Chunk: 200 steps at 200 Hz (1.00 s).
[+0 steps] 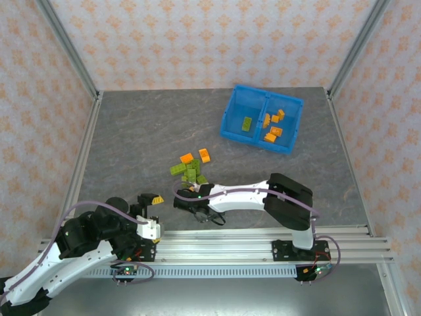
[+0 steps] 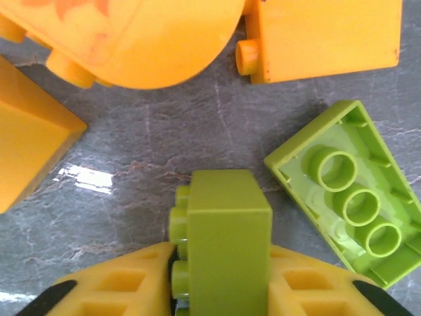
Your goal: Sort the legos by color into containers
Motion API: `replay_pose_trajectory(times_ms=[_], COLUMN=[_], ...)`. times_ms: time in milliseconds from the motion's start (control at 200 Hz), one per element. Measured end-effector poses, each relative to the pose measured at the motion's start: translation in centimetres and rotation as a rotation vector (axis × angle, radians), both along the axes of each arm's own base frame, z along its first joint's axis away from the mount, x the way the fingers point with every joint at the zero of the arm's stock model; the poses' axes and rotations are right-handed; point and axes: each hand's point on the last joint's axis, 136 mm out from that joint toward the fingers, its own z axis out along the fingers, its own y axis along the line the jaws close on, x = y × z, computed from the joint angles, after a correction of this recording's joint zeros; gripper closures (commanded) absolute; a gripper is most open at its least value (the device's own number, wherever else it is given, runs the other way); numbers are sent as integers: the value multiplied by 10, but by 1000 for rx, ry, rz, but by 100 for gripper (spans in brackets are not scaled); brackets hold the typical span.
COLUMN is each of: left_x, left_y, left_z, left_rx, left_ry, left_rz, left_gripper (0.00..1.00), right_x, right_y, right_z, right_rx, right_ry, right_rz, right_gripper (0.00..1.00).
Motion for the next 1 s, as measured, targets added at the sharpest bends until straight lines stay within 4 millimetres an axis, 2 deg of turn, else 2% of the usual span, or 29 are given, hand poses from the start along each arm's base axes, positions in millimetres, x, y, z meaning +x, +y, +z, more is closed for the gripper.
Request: replay_pose_trajectory(times_ms=[170,270,330,435,531,611,626,691,786,876,1001], left_x=[0,0,-1,4,15,26,28,39,57,80,107], left_y=[0,-2,-6,-19,-32,-45,-48,-59,-69,-79,-85], left_z=[2,4,9,22,29,30,30,30,34,52,72], left_rx=[-10,-22,-50,-129,-184,-208,-209,-211,-187,-192,-235], left_ry=[-8,-9,-13,-34,-51,-56,-53,-28,27,69,114], left_rz=[-1,-7,-18,-27,-17,-10,-7,16,88,190,330], left_gripper=[0,0,0,0,0,0,0,0,0,0,0], right_x=[5,10,15,35,77,122,133,166,204,249,321], right_y=[-3,-4,-4,-14,-44,-90,-104,-147,-189,-195,-174], right_z=[3,15,34,89,143,178,184,198,200,195,178], right_rx=[-15,9,61,192,293,329,326,308,258,217,218], right_ry=[-28,-71,-106,-197,-328,-448,-477,-551,-583,-562,-532], right_rz=[-5,-10,-15,-55,-149,-275,-310,-413,-502,-516,-496], right_gripper=[78,78,78,78,78,77,77,77,77,77,77])
